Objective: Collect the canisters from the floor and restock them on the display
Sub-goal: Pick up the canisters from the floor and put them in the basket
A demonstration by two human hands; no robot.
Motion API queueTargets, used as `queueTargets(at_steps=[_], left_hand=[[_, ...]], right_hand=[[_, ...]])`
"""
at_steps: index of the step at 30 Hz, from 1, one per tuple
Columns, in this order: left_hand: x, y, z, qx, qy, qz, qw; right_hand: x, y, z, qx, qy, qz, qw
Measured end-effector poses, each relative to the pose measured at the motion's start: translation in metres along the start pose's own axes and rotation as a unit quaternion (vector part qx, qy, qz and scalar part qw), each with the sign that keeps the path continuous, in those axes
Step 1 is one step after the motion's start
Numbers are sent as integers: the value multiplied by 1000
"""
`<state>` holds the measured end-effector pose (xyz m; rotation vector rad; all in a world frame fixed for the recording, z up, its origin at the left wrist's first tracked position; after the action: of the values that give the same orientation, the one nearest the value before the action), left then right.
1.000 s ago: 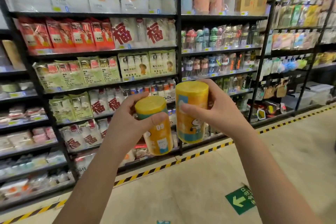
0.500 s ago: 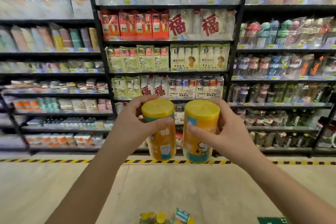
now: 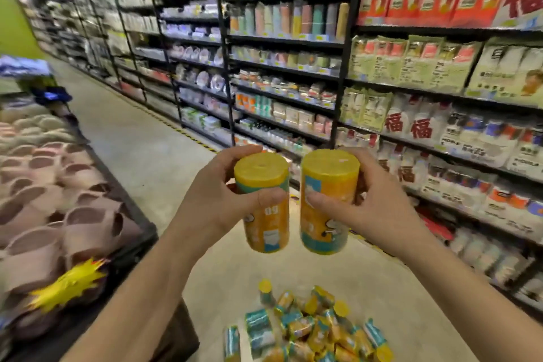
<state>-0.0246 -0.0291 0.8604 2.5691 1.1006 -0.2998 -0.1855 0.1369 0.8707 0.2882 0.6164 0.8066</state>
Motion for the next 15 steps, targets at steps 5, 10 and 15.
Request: queueTargets(at_steps=[5, 10, 15], left_hand=[[69, 96, 0, -17, 38, -98, 994], [152, 198, -5, -59, 46, -196, 978], [262, 299, -15, -95, 60, -274, 955]], right_hand=[[-1, -87, 52, -38, 41, 90, 994], [16, -182, 123, -83, 81, 174, 978], [62, -289, 213, -110, 132, 257, 951]])
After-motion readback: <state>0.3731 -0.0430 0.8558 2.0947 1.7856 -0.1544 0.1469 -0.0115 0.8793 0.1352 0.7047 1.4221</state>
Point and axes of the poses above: each hand's wrist, its own x-axis away from the middle knuckle, its own y-axis out of the back of the hand, z = x × y, the point moved 5 cm from there along -x, towards the middle knuckle
